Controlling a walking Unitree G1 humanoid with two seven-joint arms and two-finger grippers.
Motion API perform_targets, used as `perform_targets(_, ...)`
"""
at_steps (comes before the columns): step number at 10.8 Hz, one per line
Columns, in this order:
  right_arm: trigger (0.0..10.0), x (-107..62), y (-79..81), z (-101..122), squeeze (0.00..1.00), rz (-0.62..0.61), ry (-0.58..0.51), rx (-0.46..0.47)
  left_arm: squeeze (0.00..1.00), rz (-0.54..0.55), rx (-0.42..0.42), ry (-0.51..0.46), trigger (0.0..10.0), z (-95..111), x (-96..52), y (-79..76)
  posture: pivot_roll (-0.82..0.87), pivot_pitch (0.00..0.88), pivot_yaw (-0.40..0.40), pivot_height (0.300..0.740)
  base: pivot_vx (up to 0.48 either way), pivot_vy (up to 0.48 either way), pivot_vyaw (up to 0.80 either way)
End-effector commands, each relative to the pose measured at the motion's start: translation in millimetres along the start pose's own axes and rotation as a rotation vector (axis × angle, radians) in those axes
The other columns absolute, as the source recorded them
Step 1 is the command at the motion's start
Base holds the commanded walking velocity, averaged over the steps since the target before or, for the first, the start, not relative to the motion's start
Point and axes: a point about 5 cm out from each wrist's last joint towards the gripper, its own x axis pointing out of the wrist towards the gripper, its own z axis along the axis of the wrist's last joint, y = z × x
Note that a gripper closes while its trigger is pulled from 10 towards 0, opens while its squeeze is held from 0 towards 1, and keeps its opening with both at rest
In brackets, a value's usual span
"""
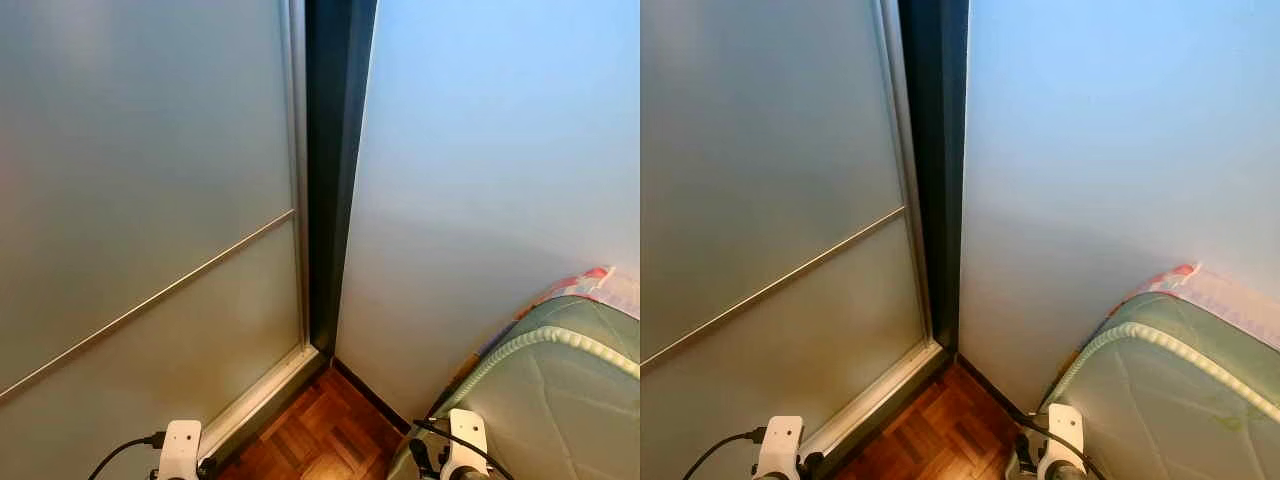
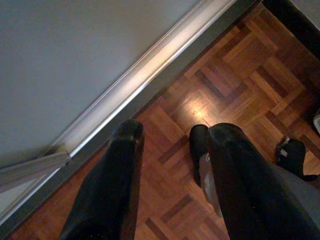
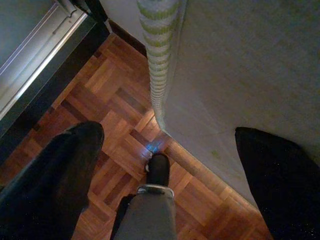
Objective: Clean up the room
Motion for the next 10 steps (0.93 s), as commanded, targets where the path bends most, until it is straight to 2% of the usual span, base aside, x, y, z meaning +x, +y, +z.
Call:
perform_targets(1, 10.0, -8.5, -22.2, -25.2, 0.00, 0.066, 0.118, -0.088, 0.00, 0.036, -0.097, 0.154, 10.0, -29.3, -6.2, 2.2, 0.19, 0.102, -0.078, 0.740, 0.000, 0.000, 0.00)
perform_targets(4, 10.0, -8.2, -23.0, -22.9, 0.00, 0.072, 0.115, -0.111, 0.00, 0.045, -0.121, 0.152, 10.0, -28.7, -5.9, 0.8, 0.19, 0.104, -0.090, 0.740, 0.000, 0.000, 0.00)
perform_targets(10, 10.0, -7.7, -22.1, -21.5, 0.00, 0.070, 0.109, -0.103, 0.00, 0.044, -0.116, 0.152, 10.0, -27.3, -5.4, 1.5, 0.20, 0.106, -0.080, 0.740, 0.000, 0.000, 0.00)
